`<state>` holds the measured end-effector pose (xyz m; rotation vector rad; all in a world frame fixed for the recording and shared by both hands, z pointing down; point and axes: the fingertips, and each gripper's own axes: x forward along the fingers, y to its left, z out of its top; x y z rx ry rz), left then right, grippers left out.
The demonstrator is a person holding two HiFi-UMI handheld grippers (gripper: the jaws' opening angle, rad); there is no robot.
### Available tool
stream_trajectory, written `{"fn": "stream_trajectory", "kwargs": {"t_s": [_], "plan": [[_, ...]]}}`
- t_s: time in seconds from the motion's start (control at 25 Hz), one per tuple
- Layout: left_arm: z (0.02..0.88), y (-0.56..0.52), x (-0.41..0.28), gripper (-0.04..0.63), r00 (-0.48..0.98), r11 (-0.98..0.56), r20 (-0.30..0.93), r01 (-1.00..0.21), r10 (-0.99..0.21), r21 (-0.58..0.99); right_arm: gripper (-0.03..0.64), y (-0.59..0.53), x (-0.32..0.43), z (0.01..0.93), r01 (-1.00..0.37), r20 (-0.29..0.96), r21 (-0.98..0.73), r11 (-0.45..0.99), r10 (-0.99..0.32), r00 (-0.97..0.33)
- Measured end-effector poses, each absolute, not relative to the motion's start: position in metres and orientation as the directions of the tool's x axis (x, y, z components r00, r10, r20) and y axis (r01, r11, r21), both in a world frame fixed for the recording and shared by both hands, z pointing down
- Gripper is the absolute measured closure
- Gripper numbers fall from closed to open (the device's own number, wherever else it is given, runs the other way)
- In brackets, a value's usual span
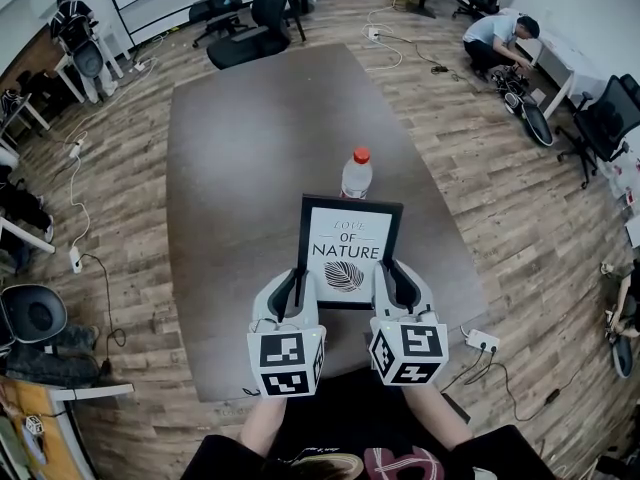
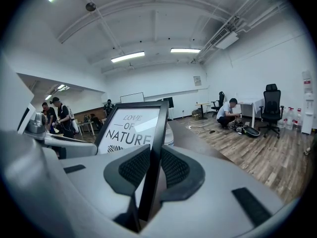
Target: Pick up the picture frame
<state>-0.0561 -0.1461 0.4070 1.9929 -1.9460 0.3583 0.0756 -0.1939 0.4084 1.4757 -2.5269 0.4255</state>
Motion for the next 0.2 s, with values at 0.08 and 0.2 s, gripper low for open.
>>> {"fn": "stream_trajectory", "kwargs": {"t_s": [0.08, 0.2], "plan": [[0.4091, -0.1446, -0.0565, 0.523, 0.035, -0.011, 0.405, -0.998, -0.913, 0.062, 0.537, -0.1925, 0.0750, 0.4096, -0.872, 0.300, -0.148, 0.466, -0.819, -0.489], [0.4100, -0.1448, -0.0567, 0.522, 0.039, -0.014, 0.406, -0.998, -0.913, 0.064, 0.537, -0.1926, 0.0746, 0.4099, -0.874, 0.300, -0.143, 0.465, -0.821, -0.486]]}}
